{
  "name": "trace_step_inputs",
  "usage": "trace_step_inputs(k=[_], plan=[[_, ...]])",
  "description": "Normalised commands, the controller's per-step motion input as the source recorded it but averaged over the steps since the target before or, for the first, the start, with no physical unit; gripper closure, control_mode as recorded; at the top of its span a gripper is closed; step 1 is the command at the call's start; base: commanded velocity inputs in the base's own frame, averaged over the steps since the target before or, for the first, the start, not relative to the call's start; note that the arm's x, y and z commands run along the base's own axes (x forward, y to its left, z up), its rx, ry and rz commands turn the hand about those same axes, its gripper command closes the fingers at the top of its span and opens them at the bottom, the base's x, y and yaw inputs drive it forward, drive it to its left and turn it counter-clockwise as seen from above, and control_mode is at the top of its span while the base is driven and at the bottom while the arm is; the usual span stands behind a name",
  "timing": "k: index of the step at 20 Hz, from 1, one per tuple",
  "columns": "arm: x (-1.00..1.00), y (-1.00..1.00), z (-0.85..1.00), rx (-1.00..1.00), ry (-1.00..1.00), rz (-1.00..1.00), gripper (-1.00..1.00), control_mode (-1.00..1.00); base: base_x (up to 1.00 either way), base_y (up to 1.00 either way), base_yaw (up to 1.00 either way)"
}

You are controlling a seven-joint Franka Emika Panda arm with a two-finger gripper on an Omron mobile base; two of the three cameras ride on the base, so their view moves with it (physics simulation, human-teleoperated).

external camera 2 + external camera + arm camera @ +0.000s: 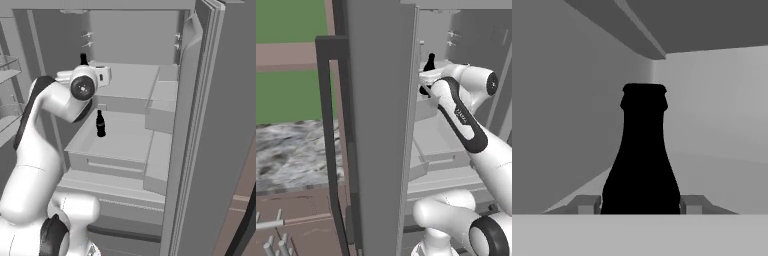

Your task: Open the fridge, grab two sodas, and place both sodas inside the bowl with ice on the dining counter.

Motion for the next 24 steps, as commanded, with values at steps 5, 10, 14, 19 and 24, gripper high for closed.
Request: trace_step_inputs(k=[5, 10, 14, 19, 24], plan=[[-0.82, -0.35, 0.40, 0.00, 0.02, -0.03, 1.00, -1.00, 0.00, 0.00, 0.00], [-0.90, -0.37, 0.11, 0.00, 0.01, -0.06, 1.00, -1.00, 0.00, 0.00, 0.00], [-1.00, -0.33, 0.00, 0.00, 0.00, -0.05, 1.00, -1.00, 0.00, 0.00, 0.00], [-1.00, -0.06, -0.11, 0.00, 0.00, -0.04, 1.00, -1.00, 0.00, 0.00, 0.00], [-0.85, 0.07, -0.40, -0.05, 0.02, 0.00, 1.00, -1.00, 0.00, 0.00, 0.00]])
